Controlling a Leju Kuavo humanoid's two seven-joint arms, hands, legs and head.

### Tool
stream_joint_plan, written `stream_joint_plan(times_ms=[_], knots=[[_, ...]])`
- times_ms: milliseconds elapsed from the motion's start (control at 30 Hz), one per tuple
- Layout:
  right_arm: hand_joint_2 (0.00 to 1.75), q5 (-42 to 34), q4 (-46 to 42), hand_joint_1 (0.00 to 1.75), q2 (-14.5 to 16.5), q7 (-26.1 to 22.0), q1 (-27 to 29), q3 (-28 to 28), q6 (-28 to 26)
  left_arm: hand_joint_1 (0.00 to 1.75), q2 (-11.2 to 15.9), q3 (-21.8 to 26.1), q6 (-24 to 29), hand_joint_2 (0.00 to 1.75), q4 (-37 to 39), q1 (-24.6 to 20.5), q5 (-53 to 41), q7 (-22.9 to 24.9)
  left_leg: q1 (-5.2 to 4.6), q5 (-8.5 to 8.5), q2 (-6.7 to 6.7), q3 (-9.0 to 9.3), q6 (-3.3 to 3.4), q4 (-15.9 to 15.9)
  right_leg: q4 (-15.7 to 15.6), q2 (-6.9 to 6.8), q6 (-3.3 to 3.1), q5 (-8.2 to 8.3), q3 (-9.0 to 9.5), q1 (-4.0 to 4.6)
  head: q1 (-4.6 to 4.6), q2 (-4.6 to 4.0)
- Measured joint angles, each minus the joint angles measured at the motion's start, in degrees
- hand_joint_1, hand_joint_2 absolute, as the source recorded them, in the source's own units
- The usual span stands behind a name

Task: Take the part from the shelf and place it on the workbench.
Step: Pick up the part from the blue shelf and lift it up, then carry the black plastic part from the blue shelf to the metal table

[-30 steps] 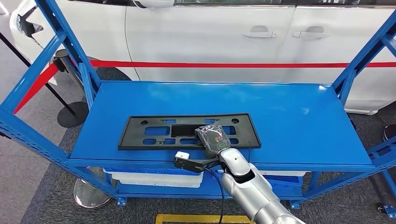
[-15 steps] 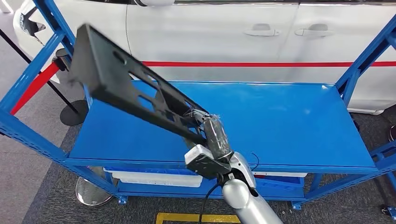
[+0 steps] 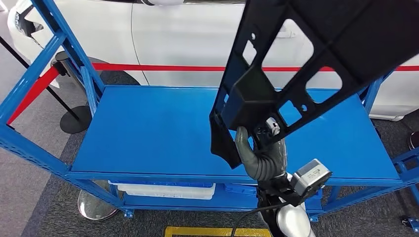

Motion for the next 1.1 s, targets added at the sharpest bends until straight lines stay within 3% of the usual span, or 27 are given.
stream_joint_plan(times_ms=[67,167,233,267,367,433,533,600,667,700,733,767,867,900,933,1033,1067,1100], knots=[[1.75,-0.23,-0.95,1.75,-1.05,-1.41,3.28,-0.53,0.75,0.00,-0.15,0.00,0.22,0.00,0.00,0.06,0.93,0.19,0.24,0.10,-0.04,0.28,0.77,-0.36,2.18,-0.01,0.64,-1.65,-0.85,-0.10,0.15,-0.01],[1.75,-0.16,-1.62,1.75,-2.98,-3.48,8.68,-0.99,2.21,0.00,-0.44,0.00,0.55,0.00,0.01,0.15,1.81,0.56,0.22,0.01,-0.03,0.48,1.46,-0.46,11.84,-0.01,1.27,-6.11,-5.88,-0.42,0.37,-0.01],[1.75,-0.21,-1.63,1.75,-3.82,-4.23,11.76,-1.57,2.94,0.00,-0.65,0.00,0.55,0.00,0.01,0.20,2.02,0.77,0.18,-0.02,-0.02,0.54,1.54,-0.35,14.67,-0.04,1.37,-6.11,-7.75,-0.64,0.38,-0.01],[1.75,-0.35,-1.66,1.75,-4.05,-4.54,12.87,-1.96,3.37,0.00,-0.75,0.00,0.51,0.00,0.01,0.21,2.15,0.90,0.18,-0.04,-0.03,0.59,1.52,-0.31,12.99,-0.05,1.29,-4.64,-7.09,-0.69,0.38,0.00],[1.75,-1.22,-2.05,1.75,-4.19,-5.54,15.50,-3.42,5.44,0.00,-1.07,-0.01,0.41,0.00,0.00,0.18,2.80,1.30,0.05,-0.21,-0.09,0.70,1.18,-0.17,3.05,-0.04,0.60,0.31,-2.37,-0.54,0.37,-0.01],[1.75,-1.79,-2.41,1.75,-4.15,-6.18,17.14,-4.36,6.76,0.00,-1.20,-0.02,0.39,0.00,0.01,0.20,3.04,1.55,-0.16,-0.18,-0.11,0.59,0.64,-0.12,0.49,0.02,0.30,1.01,-1.28,-0.36,0.32,-0.01],[1.75,-2.28,-2.77,1.75,-3.98,-6.77,18.84,-5.45,7.74,0.00,-1.26,-0.03,0.39,0.00,0.03,0.19,3.24,1.89,-0.16,-0.69,-0.04,0.40,-0.40,0.20,0.09,-0.01,-0.48,1.69,-1.45,-0.44,0.28,0.00],[1.75,-2.41,-3.02,1.75,-3.70,-7.15,19.68,-6.03,8.45,0.00,-1.28,-0.04,0.41,0.00,0.04,0.17,3.48,2.17,-0.04,-4.02,0.05,-0.79,-0.89,3.77,-0.25,-0.22,-1.24,2.26,-1.74,-0.58,0.10,-0.01],[1.75,-2.50,-3.17,1.75,-3.35,-7.67,20.66,-6.55,9.58,0.00,-1.30,-0.09,0.44,0.00,0.04,0.15,3.72,2.62,0.02,-8.81,0.07,-3.08,-1.14,11.00,-0.18,-0.39,-1.61,2.77,-2.44,-0.44,-0.07,-0.01],[1.75,-2.53,-3.18,1.75,-3.24,-7.98,21.15,-6.79,10.21,0.00,-1.31,-0.15,0.45,0.00,0.04,0.14,3.81,2.88,0.04,-10.33,0.07,-3.78,-1.20,13.94,-0.09,-0.44,-1.67,3.09,-2.92,-0.32,-0.07,-0.01],[1.75,-2.53,-3.18,1.75,-3.18,-8.25,21.63,-6.99,10.79,0.00,-1.31,-0.23,0.48,0.00,0.04,0.13,3.87,3.13,0.04,-10.80,0.07,-3.55,-1.18,15.07,0.02,-0.47,-1.68,3.43,-3.45,-0.22,-0.08,-0.01],[1.75,-2.53,-3.18,1.75,-3.14,-8.56,22.06,-7.18,11.31,0.00,-1.31,-0.33,0.51,0.00,0.04,0.10,3.90,3.37,0.03,-10.23,0.08,-2.17,-1.09,13.87,0.14,-0.47,-1.64,3.78,-3.98,-0.13,-0.07,0.00],[1.75,-2.51,-3.41,1.75,-2.92,-9.27,23.04,-7.57,12.70,0.00,-1.28,-0.66,0.60,0.00,0.04,-0.14,3.95,4.10,-0.20,-6.54,0.06,5.45,-0.37,2.56,0.45,-0.46,-1.24,4.88,-5.08,0.10,-0.05,-0.01],[1.75,-2.42,-3.52,1.75,-2.85,-9.48,23.26,-7.65,13.21,0.00,-1.29,-0.80,0.60,0.00,0.04,-0.25,3.97,4.33,-0.39,-5.87,0.05,6.98,-0.10,-0.09,0.48,-0.46,-0.95,5.27,-5.21,0.13,-0.03,-0.01],[1.75,-2.27,-3.59,1.75,-2.80,-9.65,23.46,-7.70,13.74,0.00,-1.29,-0.95,0.61,0.00,0.04,-0.31,4.01,4.56,-0.62,-5.56,0.02,7.55,0.17,-1.32,0.46,-0.48,-0.61,5.66,-5.24,0.11,-0.05,-0.01],[1.75,-1.53,-3.64,1.75,-2.74,-9.94,24.30,-7.79,15.15,0.00,-1.36,-1.30,0.63,0.00,0.04,-0.29,4.32,5.20,-0.72,-4.11,0.18,6.85,1.00,-1.87,0.42,-0.28,0.46,6.36,-5.55,-0.08,-0.20,0.00],[1.75,-1.32,-3.64,1.75,-2.74,-9.96,24.60,-7.81,15.42,0.00,-1.40,-1.38,0.65,0.00,0.04,-0.32,4.46,5.36,-0.58,-3.39,0.34,6.29,1.39,-2.01,1.28,-0.14,0.80,5.09,-6.05,-0.13,-0.14,-0.01],[1.75,-1.14,-3.64,1.75,-2.74,-9.96,24.85,-7.83,15.59,0.00,-1.46,-1.44,0.67,0.00,0.04,-0.36,4.60,5.49,-0.41,-2.60,0.53,5.57,1.72,-2.14,3.26,-0.02,1.13,2.74,-6.85,-0.19,-0.05,-0.01]])
